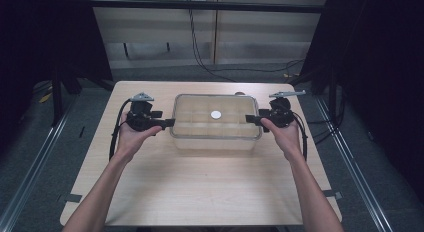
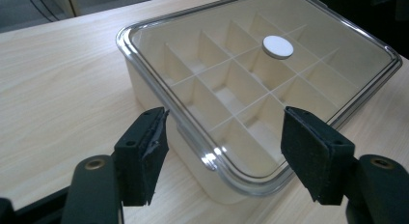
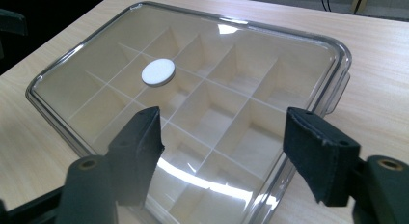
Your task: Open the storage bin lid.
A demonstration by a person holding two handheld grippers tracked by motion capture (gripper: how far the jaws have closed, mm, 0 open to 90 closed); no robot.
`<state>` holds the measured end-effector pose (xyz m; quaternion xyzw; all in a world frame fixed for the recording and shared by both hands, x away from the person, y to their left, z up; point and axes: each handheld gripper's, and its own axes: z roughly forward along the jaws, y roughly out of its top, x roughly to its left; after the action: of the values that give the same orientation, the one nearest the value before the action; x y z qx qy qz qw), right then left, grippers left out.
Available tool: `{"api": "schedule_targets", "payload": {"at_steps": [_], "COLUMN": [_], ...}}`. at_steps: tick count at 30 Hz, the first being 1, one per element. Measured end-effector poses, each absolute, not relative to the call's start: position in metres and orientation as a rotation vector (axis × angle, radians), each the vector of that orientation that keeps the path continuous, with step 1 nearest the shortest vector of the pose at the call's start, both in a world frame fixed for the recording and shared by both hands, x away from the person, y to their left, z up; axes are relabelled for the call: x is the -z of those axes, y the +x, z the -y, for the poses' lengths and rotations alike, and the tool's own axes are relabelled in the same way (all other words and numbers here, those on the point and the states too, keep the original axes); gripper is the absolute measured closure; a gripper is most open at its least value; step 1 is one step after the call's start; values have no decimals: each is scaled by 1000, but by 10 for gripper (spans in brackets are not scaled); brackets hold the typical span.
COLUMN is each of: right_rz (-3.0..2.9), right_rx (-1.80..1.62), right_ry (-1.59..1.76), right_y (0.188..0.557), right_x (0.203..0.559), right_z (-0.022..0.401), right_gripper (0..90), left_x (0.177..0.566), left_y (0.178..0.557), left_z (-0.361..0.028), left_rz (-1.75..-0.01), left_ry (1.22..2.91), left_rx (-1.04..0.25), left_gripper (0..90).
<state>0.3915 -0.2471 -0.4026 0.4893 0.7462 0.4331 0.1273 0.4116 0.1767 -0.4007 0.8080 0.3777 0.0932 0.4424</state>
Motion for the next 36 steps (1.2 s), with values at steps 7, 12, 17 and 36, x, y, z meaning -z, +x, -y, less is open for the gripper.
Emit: {"api": "schedule_targets", "payload": {"at_steps": [7, 12, 17, 36], "right_rz": [-2195, -2193, -2225, -2256], "right_rx": [-1205, -1197, -1186, -1165], "right_ry": [1473, 1483, 1533, 1573], "right_y": [402, 405, 409, 414], "right_x": [413, 417, 427, 445], "right_z": [253, 254, 254, 243], "right_gripper": [275, 265, 248, 125], "left_x": [413, 420, 431, 442], "left_y": [427, 432, 429, 438], "left_z": [-174, -172, -167, -155], "left_rz": [-1001, -1014, -1017, -1006], "left_ry": [2005, 2020, 2030, 2061], "left_rx": [-194, -181, -166, -109], "left_gripper": [278, 259, 253, 192]}}
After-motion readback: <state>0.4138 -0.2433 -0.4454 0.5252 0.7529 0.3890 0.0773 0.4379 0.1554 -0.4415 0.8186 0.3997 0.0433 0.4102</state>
